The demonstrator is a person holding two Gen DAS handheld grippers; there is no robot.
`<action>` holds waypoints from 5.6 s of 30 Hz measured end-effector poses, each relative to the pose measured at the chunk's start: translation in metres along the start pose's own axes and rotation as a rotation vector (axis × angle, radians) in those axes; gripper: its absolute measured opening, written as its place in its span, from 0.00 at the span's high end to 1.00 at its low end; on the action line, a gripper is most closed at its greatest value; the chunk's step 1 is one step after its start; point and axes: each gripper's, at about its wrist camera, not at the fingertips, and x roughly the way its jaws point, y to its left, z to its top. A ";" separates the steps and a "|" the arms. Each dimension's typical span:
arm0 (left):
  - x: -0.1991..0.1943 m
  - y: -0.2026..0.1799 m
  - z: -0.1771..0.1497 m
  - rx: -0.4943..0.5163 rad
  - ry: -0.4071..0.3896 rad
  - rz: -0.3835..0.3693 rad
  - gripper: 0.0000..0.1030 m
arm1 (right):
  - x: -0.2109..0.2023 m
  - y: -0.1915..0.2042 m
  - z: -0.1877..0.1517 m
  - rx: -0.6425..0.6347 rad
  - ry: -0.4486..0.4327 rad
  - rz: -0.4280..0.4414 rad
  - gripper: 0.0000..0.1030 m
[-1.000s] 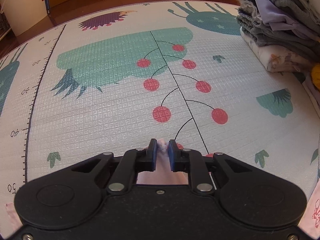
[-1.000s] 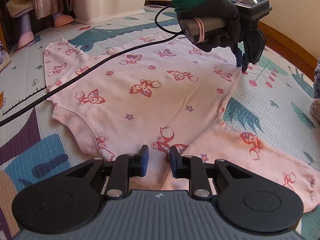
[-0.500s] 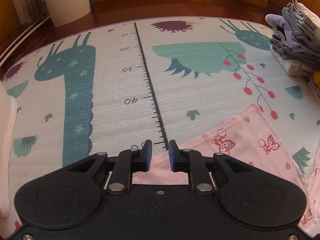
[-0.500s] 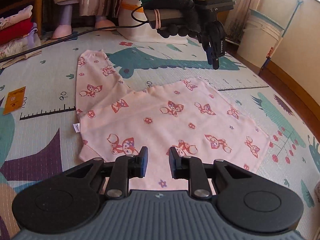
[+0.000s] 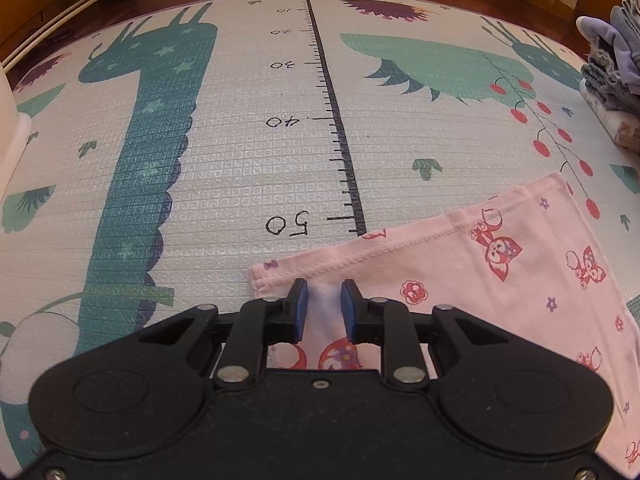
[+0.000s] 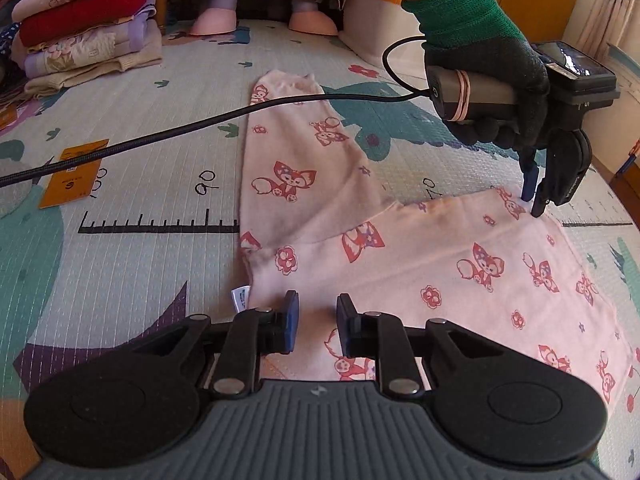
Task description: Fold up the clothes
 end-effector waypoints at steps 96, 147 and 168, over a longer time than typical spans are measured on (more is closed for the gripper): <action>-0.403 -0.194 -0.148 -0.180 0.083 0.126 0.09 | -0.361 -0.133 0.053 1.132 0.049 -0.240 0.00; -0.303 -0.201 -0.228 -0.257 0.027 0.032 0.09 | -0.320 -0.200 -0.061 1.056 0.121 -0.070 0.22; -0.215 -0.254 -0.249 -0.187 0.056 -0.199 0.09 | -0.239 -0.203 -0.354 1.696 -0.146 -0.309 0.38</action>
